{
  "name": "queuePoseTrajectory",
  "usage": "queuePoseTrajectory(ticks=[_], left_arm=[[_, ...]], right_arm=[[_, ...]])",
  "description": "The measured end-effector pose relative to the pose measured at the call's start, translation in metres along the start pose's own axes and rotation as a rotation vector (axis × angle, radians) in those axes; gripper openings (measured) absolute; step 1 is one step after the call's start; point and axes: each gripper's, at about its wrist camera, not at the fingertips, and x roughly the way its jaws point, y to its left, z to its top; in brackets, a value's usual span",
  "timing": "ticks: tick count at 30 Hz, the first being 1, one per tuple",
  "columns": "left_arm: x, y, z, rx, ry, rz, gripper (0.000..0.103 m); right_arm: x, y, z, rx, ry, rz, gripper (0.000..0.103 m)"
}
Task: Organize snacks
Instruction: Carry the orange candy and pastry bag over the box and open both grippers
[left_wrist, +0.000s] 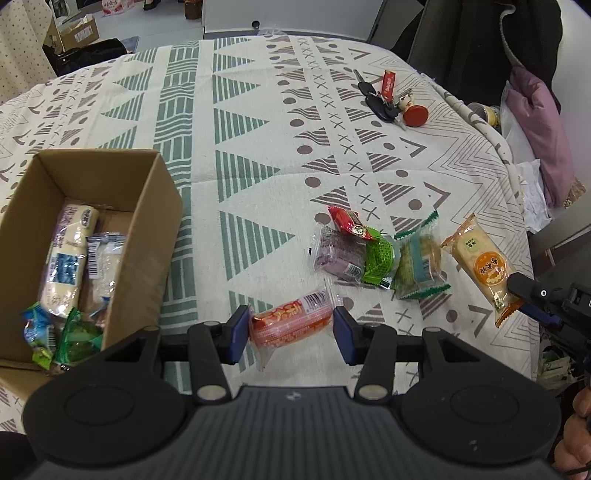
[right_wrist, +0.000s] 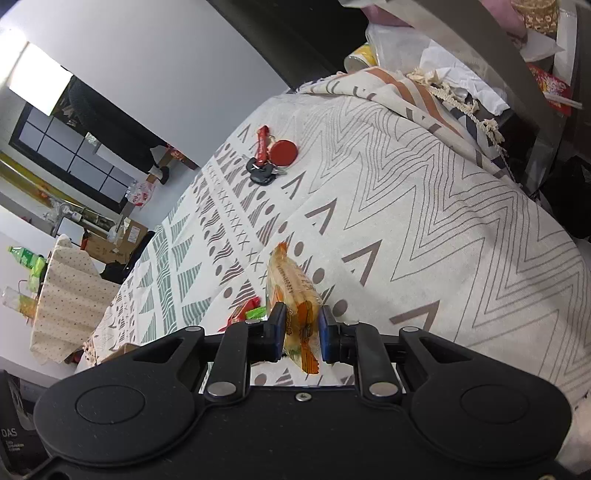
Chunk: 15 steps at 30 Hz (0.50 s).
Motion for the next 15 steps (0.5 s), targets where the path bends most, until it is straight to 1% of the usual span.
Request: queuePoseTrajectory(ticks=[15], left_arm=[[-0.046, 0.021, -0.009, -0.02, -0.076, -0.006, 0.048]], right_arm=[[-0.027, 0.045, -0.022, -0.071, -0.033, 0.072, 0.018]])
